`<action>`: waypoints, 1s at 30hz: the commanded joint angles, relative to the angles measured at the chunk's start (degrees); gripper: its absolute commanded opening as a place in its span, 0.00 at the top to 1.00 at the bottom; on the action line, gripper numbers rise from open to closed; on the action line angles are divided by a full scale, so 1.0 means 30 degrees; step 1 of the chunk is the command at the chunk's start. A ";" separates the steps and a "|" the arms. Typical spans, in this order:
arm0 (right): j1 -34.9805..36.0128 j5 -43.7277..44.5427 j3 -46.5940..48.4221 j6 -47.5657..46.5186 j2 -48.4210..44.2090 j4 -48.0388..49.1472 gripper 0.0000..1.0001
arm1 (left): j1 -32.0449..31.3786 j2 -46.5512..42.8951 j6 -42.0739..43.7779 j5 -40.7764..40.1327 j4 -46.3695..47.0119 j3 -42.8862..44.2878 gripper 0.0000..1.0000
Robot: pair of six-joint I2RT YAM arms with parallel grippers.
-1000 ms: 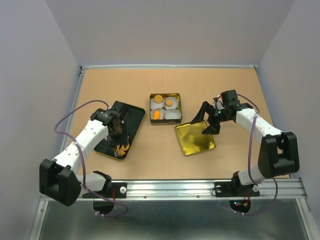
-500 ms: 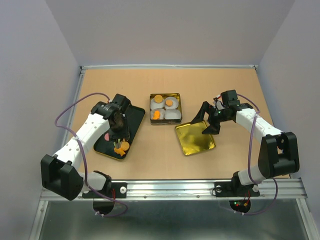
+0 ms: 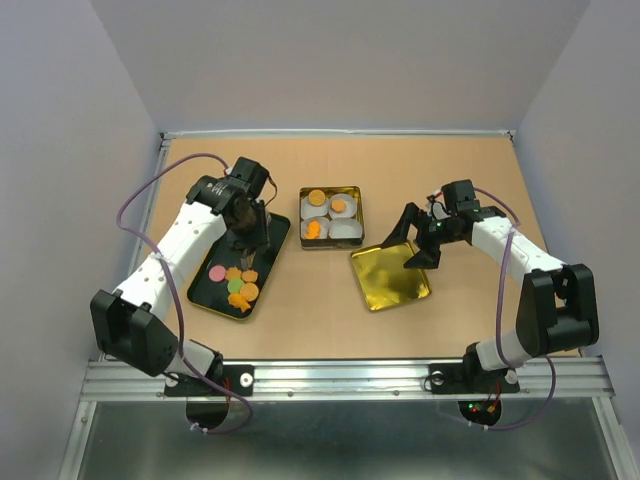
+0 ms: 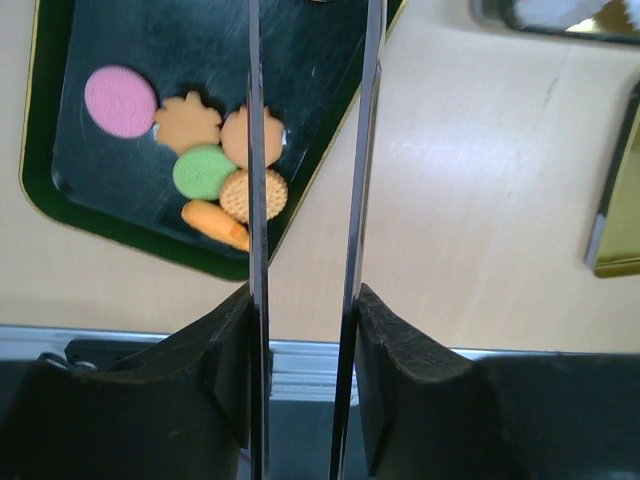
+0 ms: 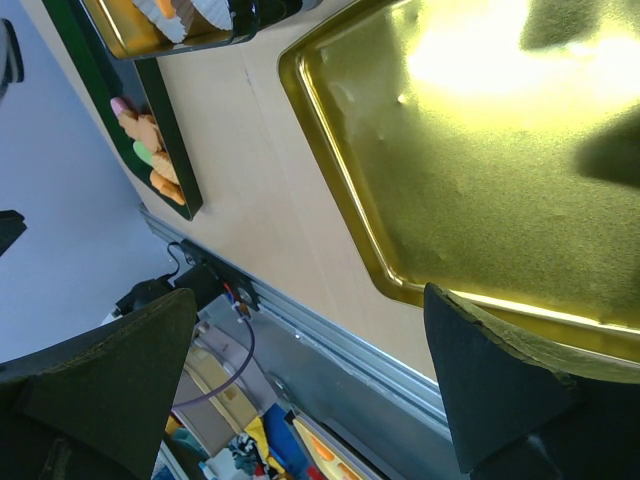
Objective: Pack the cookies
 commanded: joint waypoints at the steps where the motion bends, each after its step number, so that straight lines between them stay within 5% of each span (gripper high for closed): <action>1: 0.0137 0.0119 0.0709 -0.0094 -0.0624 0.0420 0.00 | -0.0414 0.0734 0.0635 -0.0072 0.0608 0.1975 0.63; 16: 0.0137 0.0939 0.0856 0.0434 -0.1502 0.0068 0.00 | -0.3344 0.4808 0.1280 0.1071 0.1870 0.6401 0.64; 30: 0.0137 0.1818 0.0153 0.0902 -0.2382 -0.0371 0.00 | -0.4897 0.5308 0.1954 0.4118 0.5149 0.4091 0.64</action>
